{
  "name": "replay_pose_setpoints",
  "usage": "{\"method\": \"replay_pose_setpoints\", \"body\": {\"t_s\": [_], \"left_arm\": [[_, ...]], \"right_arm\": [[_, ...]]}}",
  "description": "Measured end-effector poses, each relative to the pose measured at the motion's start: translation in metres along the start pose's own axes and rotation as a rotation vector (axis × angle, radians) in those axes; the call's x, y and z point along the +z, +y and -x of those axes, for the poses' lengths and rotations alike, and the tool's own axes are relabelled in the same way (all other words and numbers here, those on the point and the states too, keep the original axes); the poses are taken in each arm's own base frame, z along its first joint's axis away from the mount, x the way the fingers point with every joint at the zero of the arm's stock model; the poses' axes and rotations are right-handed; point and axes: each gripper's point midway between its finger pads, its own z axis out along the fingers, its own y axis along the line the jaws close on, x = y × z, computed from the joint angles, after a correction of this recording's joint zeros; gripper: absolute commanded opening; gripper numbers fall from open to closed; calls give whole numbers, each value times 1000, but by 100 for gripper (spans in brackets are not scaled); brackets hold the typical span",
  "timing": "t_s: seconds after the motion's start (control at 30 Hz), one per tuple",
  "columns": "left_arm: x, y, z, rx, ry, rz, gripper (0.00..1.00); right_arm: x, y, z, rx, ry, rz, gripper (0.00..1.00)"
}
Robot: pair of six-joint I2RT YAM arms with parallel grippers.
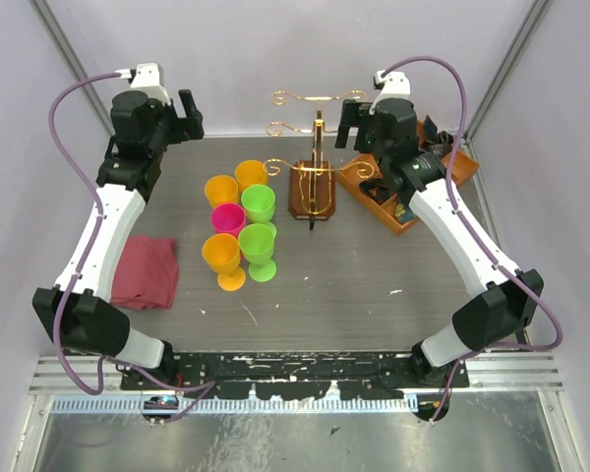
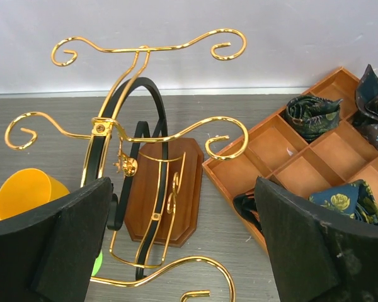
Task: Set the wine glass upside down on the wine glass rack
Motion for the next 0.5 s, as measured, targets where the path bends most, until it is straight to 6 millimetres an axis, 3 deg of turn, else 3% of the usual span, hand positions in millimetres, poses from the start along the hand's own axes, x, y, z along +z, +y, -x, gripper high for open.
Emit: {"method": "replay_pose_setpoints", "body": {"t_s": [0.23, 0.5], "left_arm": [[0, -3, -14, -5, 43, -20, 98], [-16, -3, -28, -52, 63, -26, 98]], "right_arm": [[1, -2, -3, 0, -2, -13, 100], [-1, 24, -6, -6, 22, 145, 100]]}}
